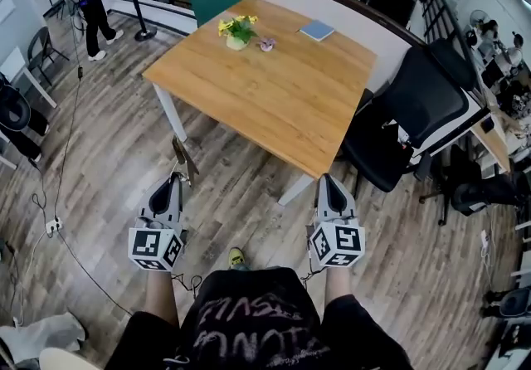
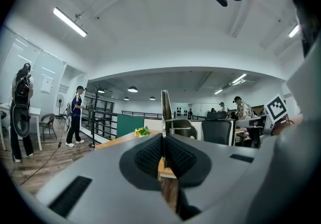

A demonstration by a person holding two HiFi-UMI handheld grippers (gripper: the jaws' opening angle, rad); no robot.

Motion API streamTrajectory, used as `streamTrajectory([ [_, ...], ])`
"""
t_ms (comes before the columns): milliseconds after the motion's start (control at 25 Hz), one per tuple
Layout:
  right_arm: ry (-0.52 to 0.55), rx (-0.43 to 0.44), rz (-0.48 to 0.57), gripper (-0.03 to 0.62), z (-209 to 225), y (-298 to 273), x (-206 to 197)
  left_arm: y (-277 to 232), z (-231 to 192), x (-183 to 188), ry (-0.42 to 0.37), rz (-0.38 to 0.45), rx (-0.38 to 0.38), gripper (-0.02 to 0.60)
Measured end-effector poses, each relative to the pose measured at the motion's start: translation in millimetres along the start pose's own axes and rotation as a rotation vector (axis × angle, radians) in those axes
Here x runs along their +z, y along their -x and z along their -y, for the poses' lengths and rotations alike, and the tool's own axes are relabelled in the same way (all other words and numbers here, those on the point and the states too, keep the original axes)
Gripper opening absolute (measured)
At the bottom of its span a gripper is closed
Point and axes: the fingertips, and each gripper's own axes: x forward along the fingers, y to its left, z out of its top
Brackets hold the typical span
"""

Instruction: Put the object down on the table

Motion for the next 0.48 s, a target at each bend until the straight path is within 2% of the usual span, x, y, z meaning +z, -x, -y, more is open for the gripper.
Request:
streamTrajectory([
  [480, -0.039, -0.076, -0.003, 0.005, 23.3, -48.4, -4.2, -74.5, -16.0, -5.1, -0.020, -0.039, -0.072, 0.017],
])
